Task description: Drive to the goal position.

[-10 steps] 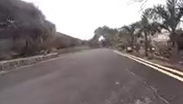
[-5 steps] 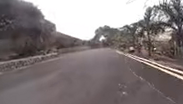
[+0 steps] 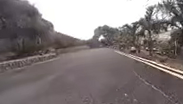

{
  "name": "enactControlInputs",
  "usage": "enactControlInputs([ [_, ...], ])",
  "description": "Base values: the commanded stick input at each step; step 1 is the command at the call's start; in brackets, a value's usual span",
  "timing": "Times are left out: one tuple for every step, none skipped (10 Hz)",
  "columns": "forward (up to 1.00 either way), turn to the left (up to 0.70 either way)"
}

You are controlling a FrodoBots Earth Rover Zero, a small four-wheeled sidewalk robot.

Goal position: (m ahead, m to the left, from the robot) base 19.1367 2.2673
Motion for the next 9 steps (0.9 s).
enactControlInputs([
  [0.70, 0.00],
  [0.70, 0.00],
  [0.70, 0.00],
  [0.70, 0.00],
  [0.70, 0.00],
  [0.70, 0.00],
  [0.70, 0.00],
  [0.70, 0.00],
  [0.70, 0.00],
])
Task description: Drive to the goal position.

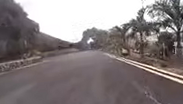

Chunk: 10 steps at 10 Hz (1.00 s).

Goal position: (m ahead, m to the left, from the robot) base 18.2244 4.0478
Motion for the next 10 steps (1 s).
enactControlInputs([
  [0.70, 0.00],
  [0.70, 0.00],
  [0.70, 0.00],
  [0.70, 0.00],
  [0.70, 0.00],
  [0.70, 0.03],
  [0.70, 0.14],
  [0.70, 0.26],
  [0.70, 0.00],
  [0.70, 0.00],
])
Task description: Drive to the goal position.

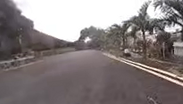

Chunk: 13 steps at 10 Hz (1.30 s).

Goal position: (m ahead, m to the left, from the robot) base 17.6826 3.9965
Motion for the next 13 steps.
enactControlInputs([
  [0.70, 0.00],
  [0.70, 0.00],
  [0.70, 0.00],
  [0.70, 0.00],
  [0.70, 0.00],
  [0.70, 0.00],
  [0.70, 0.00],
  [0.70, 0.00],
  [0.70, 0.00],
  [0.70, 0.00],
  [0.70, 0.00],
  [0.70, 0.00],
  [0.70, 0.00],
])
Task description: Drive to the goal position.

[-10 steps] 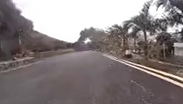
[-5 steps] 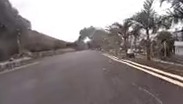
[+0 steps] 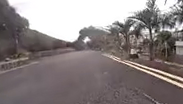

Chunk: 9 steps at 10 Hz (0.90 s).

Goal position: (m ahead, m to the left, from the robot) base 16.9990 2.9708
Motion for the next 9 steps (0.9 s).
enactControlInputs([
  [0.70, 0.00],
  [0.70, 0.00],
  [0.70, 0.00],
  [0.70, 0.00],
  [0.70, 0.00],
  [0.70, 0.00],
  [0.70, 0.00],
  [0.70, 0.00],
  [0.70, 0.27],
])
